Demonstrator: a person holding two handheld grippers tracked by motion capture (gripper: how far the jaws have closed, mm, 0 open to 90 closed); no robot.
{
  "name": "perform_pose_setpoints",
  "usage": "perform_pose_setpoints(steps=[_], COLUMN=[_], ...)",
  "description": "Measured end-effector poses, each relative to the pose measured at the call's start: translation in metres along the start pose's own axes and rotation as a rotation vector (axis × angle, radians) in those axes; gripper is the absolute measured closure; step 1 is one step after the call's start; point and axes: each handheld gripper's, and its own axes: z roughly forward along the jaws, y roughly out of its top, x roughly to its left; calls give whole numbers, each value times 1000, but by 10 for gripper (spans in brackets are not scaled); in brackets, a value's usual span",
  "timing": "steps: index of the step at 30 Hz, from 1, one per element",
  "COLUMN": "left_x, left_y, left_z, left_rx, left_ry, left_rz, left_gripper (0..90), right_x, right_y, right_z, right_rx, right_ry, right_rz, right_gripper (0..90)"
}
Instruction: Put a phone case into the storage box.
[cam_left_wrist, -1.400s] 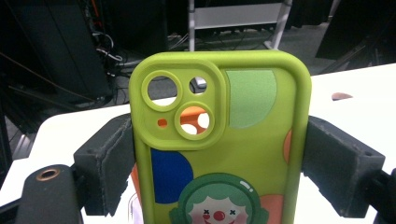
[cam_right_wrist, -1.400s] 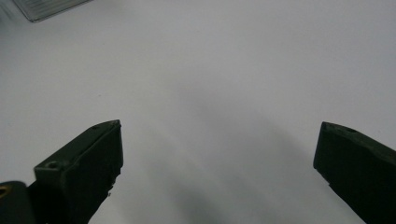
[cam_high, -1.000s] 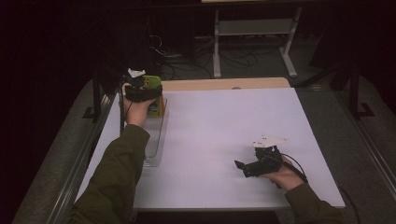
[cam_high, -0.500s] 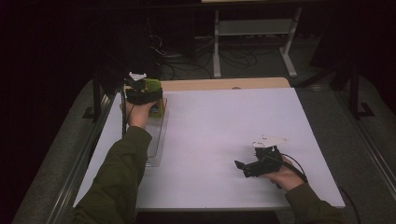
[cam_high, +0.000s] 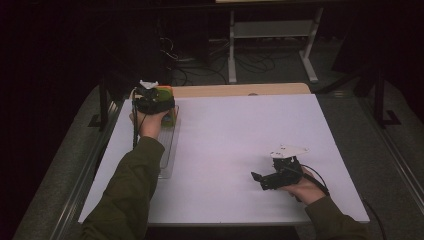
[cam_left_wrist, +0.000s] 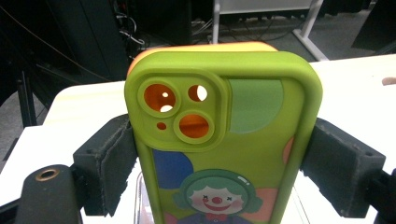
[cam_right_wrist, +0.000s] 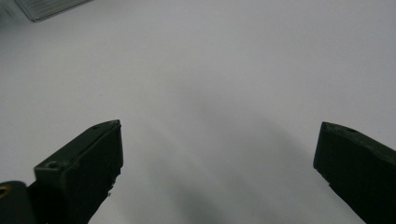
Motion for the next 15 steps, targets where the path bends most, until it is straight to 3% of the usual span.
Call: perform_pose_setpoints(steps=[15], left_x=[-3], left_y=[-4], left_z=[5], left_rx=[0], left_ry=[23], left_rz=[15], left_gripper=[150], right_x=[0], right_y=[0], right_z=[0], right_rx=[2], right_ry=[2], right_rz=[2], right_gripper=[10])
